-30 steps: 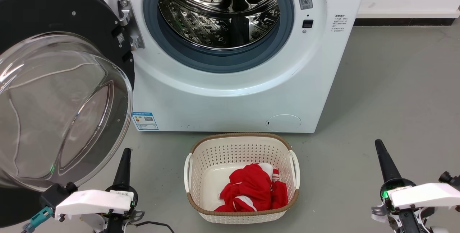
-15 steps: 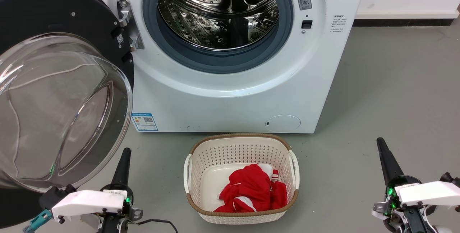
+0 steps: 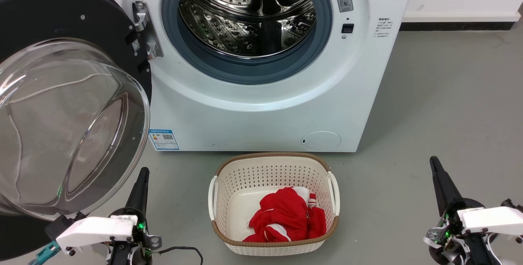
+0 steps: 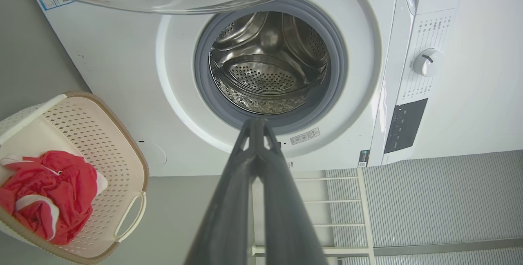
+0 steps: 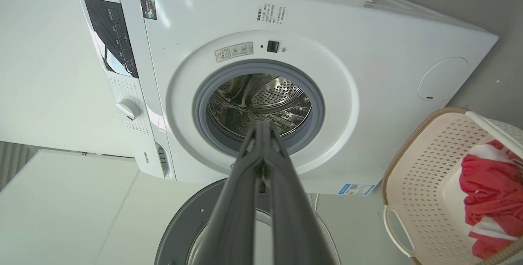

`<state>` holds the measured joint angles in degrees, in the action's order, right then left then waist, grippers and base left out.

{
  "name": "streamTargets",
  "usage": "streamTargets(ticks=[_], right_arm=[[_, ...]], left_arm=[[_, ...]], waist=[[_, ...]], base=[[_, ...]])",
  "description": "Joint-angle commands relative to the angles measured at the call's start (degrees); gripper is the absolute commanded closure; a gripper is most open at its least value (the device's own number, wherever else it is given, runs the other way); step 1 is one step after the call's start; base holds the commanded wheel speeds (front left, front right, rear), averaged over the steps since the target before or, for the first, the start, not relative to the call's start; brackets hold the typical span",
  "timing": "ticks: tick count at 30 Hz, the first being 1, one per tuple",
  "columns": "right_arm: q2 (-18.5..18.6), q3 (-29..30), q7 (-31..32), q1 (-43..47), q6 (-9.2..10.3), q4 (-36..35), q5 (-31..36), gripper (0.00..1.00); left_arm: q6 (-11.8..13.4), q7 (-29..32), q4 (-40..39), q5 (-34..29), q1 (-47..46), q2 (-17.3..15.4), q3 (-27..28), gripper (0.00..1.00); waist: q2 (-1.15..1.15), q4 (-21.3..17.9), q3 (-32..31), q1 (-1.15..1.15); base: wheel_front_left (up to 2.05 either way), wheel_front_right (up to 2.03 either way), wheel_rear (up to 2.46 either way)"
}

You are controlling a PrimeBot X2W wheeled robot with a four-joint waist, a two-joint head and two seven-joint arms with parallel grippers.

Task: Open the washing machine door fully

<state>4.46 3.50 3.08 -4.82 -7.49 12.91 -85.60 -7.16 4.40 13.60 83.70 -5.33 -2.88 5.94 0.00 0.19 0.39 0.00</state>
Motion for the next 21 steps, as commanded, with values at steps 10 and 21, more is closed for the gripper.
streamTargets(ticks=[10,21], right_arm=[[-0.07,0.64,1.08,-1.44,0.00,0.56,-4.58,1.00],[-0.25,1.17,2.04,-1.53,0.00,1.15,-8.68,1.00]], left_arm=[[-0.35,1.34,0.28,4.66,-1.01,0.00,0.48,1.00],[-0.47,2.41,0.57,8.96,-1.18,0.01,0.77,1.00]], waist=[[0.00,-0.09,-0.10,0.00],[0.00,-0.19,-0.21,0.00]], base=[[0.00,0.00,0.00],[0.00,0.00,0.00]])
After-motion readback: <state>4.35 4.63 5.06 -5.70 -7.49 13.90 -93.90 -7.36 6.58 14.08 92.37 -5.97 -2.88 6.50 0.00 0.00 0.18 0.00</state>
